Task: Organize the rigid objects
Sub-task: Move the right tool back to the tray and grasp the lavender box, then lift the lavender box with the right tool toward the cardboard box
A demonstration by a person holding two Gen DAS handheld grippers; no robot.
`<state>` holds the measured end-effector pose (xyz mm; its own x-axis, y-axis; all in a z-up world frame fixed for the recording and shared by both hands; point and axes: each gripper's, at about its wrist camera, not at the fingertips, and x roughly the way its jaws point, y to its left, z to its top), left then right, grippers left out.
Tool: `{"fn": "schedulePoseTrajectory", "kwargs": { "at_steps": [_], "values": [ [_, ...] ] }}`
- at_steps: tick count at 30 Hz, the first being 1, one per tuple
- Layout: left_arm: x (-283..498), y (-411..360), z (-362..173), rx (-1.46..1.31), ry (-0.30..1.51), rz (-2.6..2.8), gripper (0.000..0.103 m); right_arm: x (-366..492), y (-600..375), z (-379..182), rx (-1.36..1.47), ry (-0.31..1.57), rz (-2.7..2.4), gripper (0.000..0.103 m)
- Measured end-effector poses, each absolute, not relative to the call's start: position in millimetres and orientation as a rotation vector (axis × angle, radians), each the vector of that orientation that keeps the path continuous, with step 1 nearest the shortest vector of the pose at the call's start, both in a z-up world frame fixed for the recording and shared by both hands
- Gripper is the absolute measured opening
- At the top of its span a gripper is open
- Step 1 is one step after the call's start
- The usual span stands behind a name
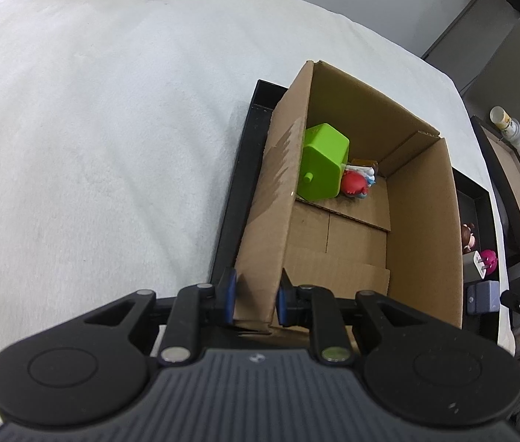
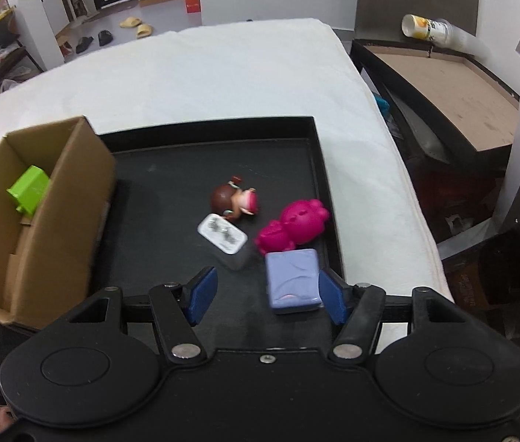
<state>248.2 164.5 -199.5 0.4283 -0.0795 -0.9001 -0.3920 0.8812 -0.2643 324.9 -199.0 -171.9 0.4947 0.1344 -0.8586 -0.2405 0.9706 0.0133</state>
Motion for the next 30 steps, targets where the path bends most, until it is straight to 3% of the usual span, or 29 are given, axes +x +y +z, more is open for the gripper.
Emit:
{"fn": "schedulePoseTrajectory", "kwargs": {
  "at_steps": [15,19,30],
  "values": [
    [249,165,-202,-0.492,1.126,0.198,0.020,340,-192,-207,-0.197,1.090,0.210,0.056],
    [248,166,-201,-0.496,1.118,0.202,0.020,339,-189,-215,-0.238,1.099,0.178,0.041],
    [239,162,-197,-0.504,1.086,0.229,0.020,326,-186,-188,-0.213,1.077,0.190,0.039]
  ]
}}
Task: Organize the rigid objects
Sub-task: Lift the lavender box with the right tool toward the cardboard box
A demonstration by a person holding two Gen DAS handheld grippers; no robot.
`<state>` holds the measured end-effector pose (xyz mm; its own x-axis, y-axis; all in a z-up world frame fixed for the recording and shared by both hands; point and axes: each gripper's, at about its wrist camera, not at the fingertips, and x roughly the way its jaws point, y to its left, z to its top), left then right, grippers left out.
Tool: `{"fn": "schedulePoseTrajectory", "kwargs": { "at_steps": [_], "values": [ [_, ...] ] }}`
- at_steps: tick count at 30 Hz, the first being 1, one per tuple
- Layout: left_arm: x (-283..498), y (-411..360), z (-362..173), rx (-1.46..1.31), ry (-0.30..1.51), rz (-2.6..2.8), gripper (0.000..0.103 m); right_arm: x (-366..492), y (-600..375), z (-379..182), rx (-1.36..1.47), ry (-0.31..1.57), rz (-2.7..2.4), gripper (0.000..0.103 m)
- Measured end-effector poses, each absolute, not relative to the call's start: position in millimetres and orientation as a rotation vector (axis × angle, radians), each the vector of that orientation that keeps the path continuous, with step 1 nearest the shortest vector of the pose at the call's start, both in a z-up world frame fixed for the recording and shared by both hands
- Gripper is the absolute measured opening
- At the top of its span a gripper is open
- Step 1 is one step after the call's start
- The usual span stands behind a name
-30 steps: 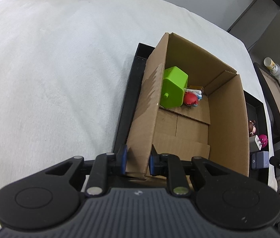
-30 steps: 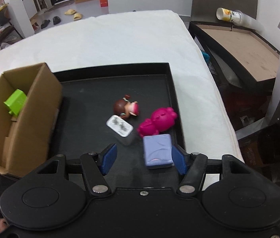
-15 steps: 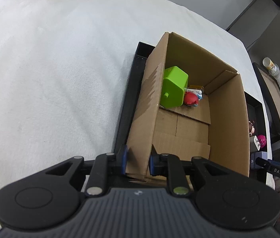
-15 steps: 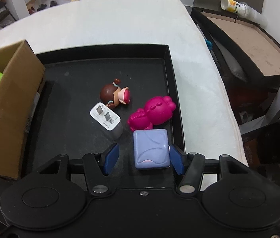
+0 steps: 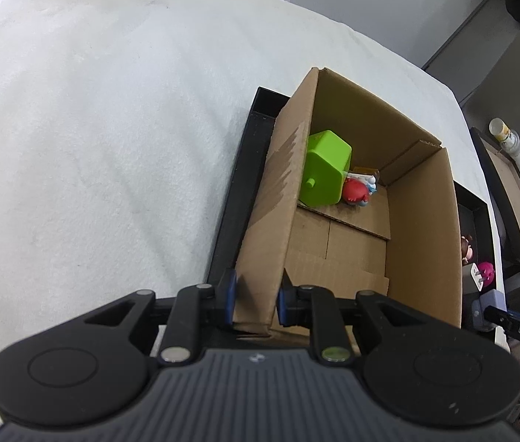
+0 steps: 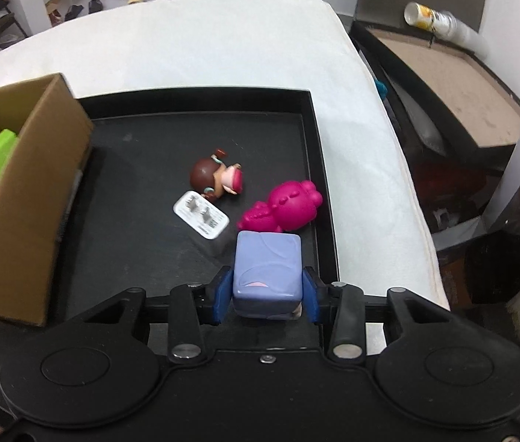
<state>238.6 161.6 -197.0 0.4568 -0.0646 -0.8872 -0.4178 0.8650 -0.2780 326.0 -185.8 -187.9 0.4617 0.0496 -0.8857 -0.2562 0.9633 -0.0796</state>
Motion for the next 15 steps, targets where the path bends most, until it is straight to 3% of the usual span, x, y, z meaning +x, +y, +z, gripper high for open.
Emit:
{"fn": "schedulePoseTrajectory", "kwargs": {
  "at_steps": [15],
  "values": [
    [234,165,-194,-0.534,1.095,0.231,0.021,312,-166,-143,-0.173,1.003,0.258,0.039]
  ]
}}
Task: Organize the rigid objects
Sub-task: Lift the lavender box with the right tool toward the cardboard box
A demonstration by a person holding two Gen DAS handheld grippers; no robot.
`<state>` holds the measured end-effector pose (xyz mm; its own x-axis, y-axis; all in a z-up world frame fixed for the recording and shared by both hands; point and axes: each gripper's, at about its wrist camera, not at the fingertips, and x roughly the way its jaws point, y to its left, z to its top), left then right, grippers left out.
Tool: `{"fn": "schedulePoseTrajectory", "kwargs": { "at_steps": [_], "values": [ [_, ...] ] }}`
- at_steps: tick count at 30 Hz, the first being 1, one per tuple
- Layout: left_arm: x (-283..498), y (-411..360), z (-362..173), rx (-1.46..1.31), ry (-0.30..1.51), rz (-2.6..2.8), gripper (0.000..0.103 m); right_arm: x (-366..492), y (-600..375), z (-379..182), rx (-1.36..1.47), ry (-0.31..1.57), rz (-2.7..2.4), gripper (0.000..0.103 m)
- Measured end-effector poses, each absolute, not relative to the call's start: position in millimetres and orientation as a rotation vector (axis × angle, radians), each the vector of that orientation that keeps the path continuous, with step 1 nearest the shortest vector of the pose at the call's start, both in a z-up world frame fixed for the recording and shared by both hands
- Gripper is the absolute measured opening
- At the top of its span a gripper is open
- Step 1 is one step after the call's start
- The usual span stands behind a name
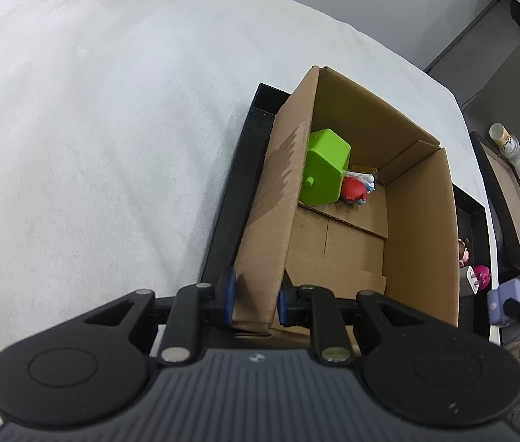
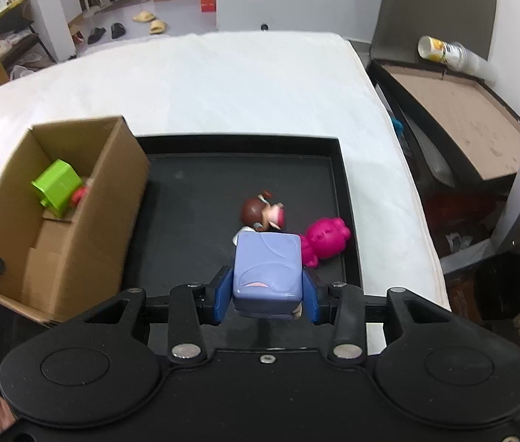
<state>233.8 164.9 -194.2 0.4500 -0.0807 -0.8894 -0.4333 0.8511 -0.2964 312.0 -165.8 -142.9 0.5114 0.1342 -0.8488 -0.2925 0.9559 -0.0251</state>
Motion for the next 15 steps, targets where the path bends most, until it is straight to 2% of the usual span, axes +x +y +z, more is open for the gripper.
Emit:
{"fn": "schedulePoseTrajectory", "kwargs": {
  "at_steps": [15],
  "values": [
    [234,163,-196,-0.539,1.101,0.217,0.021,310,-134,-107,-0.160,0.938,0.342,0.039]
  ]
}}
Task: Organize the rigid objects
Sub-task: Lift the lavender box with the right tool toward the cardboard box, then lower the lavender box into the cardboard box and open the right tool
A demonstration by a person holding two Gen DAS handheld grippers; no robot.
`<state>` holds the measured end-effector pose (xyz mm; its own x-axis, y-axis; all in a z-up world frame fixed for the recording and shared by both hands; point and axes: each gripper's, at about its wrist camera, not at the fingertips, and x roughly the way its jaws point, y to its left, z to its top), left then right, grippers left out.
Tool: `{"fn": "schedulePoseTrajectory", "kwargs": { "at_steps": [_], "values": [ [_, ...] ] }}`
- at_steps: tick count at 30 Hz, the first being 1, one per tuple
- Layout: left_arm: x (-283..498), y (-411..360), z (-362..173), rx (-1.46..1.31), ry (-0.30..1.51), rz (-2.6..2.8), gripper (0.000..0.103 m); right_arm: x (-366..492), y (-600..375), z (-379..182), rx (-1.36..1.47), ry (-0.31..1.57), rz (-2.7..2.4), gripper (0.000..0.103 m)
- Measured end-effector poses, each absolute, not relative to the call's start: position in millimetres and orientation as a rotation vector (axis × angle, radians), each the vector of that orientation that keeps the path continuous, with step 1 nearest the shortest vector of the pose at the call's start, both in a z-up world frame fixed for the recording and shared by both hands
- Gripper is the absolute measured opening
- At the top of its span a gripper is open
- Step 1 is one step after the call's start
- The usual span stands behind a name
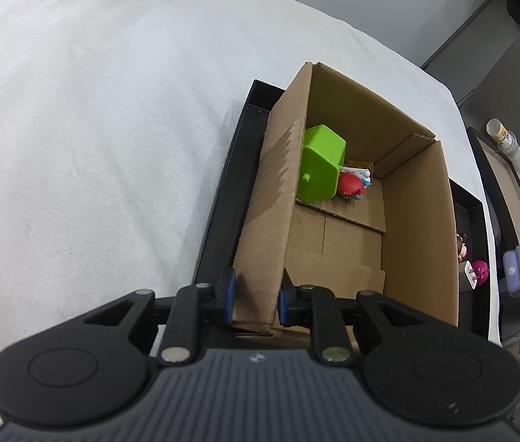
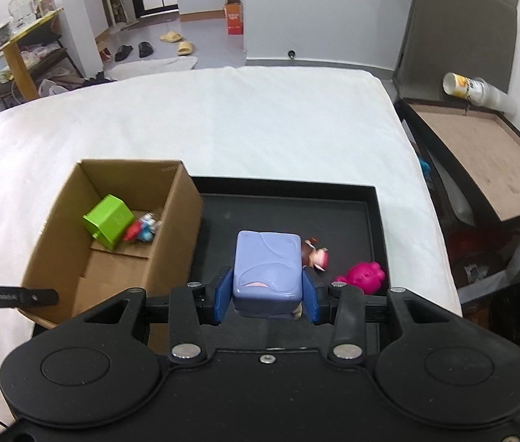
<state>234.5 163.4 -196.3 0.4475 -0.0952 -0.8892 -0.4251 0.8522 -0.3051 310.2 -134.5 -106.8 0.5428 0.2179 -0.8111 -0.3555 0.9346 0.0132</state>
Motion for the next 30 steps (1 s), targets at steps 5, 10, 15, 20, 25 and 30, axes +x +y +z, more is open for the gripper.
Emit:
{"fn": "schedulePoseTrajectory", "kwargs": {
  "at_steps": [5,10,15,20,25,30],
  "values": [
    [234,164,-197,-0.525,1.099,0.203,0.021,309,-117,-98,-0.153,0.917,0.383,0.039],
    [232,166,-198,-0.526,1.095,0.191,0.021,307,-96,-89,-0.144,0.895,0.440,0.039],
    [232,169,-199,-0.544,1.093,0.179,0.021,305,-72,-83,-0.148,0.884,0.492,0.039],
    [230,171,-200,-0.550,1.092,0.167,0.021,307,-47,-84,-0.160,0.886,0.532,0.039],
    [230,174,-201,-0.558,1.089,0.160,0.022,308,-28,-93,-0.165,0.910,0.568,0.039],
    [228,173,-201,-0.542,1.086,0.144,0.022,312,-12,-112,-0.138,0.961,0.585,0.039]
  ]
}}
